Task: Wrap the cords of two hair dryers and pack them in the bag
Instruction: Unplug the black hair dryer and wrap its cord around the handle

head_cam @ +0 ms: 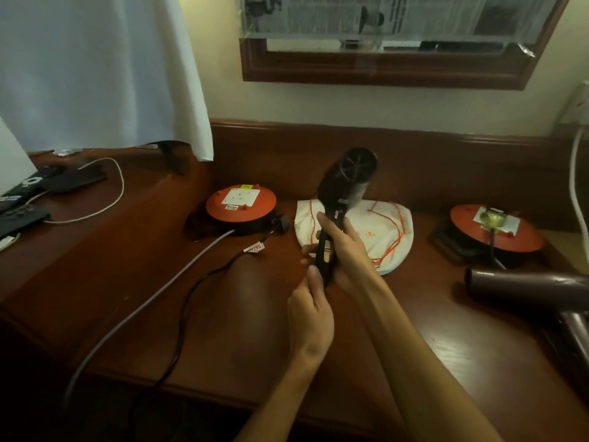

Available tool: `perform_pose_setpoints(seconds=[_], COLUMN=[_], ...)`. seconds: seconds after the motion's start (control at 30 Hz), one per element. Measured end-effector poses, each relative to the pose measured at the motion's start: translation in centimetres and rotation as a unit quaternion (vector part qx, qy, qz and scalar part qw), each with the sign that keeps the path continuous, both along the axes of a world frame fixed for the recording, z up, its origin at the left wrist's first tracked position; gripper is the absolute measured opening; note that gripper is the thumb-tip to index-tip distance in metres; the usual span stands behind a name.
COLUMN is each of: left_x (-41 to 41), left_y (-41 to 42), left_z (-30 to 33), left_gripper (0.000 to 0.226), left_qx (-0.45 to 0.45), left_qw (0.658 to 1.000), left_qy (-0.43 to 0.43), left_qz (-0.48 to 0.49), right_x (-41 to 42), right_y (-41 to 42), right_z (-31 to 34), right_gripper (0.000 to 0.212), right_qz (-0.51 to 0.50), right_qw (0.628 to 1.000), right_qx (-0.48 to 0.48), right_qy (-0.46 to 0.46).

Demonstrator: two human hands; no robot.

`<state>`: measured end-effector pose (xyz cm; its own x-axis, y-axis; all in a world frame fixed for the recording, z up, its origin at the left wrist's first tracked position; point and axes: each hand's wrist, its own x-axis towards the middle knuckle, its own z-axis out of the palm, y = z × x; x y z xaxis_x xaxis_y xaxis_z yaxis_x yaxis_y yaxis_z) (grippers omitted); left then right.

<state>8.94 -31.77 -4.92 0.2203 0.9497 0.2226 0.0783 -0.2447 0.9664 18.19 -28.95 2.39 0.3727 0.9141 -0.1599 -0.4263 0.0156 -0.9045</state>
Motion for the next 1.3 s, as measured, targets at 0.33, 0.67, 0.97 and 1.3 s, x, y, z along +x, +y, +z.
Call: perform_pose_setpoints(seconds=[0.33,0.67,0.97,1.3], left_x=[-2.4,-6.1,-4.3,-2.0], left_y=[0.0,-1.2,7.5,11.6], left_z=[0.3,9.3,14.1,9.7], left_gripper=[0.032,0.016,0.084,0.079], left_qx=[-0.159,0.168,0.362,0.185], left_qw=[0.904,0.801,0.657,0.695], left_qy=[0.276,0.556,0.643,0.603], left_qz=[-0.287,-0.145,-0.156,-0.346], right_x=[4.9,7.5,4.5,5.0], right_y=[2.8,2.8,-0.8,-3.5], right_z=[-1.0,-2.0,-2.8,-1.6], right_gripper=[0.038,0.041,0.1,0.045], right_qz=[-0.006,0.067,0.216,0.308], right_qw=[0.937,0.789,0.823,0.753], right_qx=[-0.023,-0.075,-0.094,-0.083], right_qy=[-0.348,-0.606,-0.516,-0.576])
